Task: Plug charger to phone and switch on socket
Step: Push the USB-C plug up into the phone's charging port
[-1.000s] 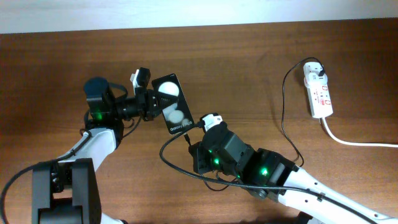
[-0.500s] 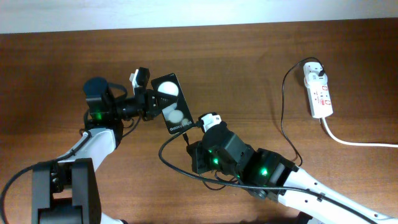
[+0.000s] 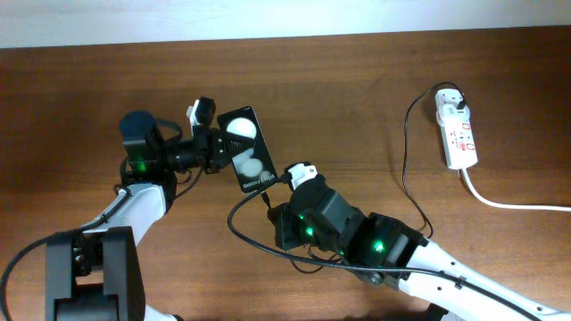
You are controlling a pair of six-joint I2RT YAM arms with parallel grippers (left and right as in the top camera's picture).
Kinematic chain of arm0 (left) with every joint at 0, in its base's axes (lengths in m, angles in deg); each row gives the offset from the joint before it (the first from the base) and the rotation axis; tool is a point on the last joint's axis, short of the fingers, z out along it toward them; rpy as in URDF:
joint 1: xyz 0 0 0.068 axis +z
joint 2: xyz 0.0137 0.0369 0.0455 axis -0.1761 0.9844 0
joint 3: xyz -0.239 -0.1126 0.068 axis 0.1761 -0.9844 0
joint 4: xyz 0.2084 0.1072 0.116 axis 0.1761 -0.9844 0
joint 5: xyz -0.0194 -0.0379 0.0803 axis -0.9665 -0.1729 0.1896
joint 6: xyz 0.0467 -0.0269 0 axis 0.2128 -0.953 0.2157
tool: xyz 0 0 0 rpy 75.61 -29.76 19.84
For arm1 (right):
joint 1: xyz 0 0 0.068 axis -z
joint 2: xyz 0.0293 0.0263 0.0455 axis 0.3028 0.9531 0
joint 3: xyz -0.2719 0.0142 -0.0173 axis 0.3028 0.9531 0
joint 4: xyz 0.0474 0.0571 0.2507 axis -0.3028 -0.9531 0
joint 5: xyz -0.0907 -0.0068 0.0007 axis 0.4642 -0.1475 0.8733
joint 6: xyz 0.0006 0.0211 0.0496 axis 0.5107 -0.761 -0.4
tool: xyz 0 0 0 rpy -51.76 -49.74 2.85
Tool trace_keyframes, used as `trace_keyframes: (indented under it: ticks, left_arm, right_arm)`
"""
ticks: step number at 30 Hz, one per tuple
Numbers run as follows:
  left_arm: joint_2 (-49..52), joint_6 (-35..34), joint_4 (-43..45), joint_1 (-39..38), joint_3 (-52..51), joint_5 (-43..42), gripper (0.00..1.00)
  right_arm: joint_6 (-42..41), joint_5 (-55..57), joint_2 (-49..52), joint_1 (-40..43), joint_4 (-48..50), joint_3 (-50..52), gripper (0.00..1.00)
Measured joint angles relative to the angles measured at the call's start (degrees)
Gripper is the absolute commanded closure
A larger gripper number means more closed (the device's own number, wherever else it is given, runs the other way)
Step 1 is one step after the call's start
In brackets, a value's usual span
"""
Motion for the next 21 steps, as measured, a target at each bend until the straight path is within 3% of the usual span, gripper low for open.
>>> trace_keyframes:
  ticks: [14, 15, 18, 21]
  left_arm:
    - [0.0, -1.0, 0.2, 0.4, 0.1, -0.4, 1.00]
    - [0.0, -0.6, 0.2, 0.4, 0.1, -0.4, 1.00]
    - [0.0, 0.8, 0.0, -1.0, 0.3, -1.2, 1.00]
    - [0.0, 1.8, 0.1, -3.1, 0.5, -2.9, 1.00]
  right_arm:
    - [0.0, -0.3, 0.3, -0.2, 3.2, 0.0, 0.96]
    - [0.0, 0.1, 0.3, -0.3, 3.3, 0.1, 0.94]
    - [-0.2, 1.7, 0.4, -0.2, 3.6, 0.1, 0.73]
    - [0.3, 3.4, 0.5, -0.2, 3.9, 0.0, 0.73]
